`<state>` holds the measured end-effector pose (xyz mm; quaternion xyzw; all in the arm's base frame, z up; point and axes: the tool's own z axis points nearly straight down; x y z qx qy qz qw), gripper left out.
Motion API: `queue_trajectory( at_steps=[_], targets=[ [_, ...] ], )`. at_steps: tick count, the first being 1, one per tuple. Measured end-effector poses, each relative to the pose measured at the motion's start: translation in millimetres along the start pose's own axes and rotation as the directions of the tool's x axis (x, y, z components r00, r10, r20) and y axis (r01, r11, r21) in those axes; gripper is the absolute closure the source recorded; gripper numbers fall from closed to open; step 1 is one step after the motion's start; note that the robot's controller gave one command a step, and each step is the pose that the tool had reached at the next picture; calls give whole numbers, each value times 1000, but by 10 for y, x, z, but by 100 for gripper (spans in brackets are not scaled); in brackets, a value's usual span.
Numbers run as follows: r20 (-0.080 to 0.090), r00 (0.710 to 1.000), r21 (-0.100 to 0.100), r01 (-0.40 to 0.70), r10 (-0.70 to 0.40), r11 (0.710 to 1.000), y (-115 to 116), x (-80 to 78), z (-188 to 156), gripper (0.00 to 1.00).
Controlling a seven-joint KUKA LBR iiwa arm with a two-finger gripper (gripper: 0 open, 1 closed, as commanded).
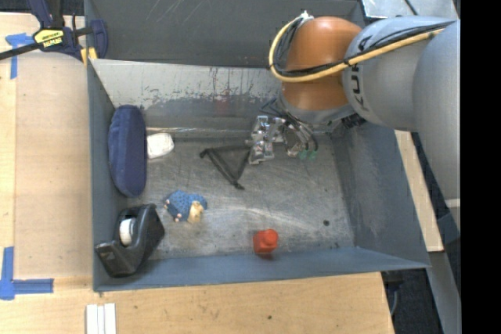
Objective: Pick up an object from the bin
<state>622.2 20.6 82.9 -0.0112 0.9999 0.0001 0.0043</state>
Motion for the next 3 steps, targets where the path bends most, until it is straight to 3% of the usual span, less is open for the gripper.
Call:
queue_trajectory(
  at_steps=[1,2,3],
  targets=[
    [5,999,1,41,-41,999,-283,-21,-1389,100],
    [-8,990,-2,139,-139,990,-155,175,-1030,100],
    [2,992,1,125,-125,992,-188,6,-1498,100]
  ],
)
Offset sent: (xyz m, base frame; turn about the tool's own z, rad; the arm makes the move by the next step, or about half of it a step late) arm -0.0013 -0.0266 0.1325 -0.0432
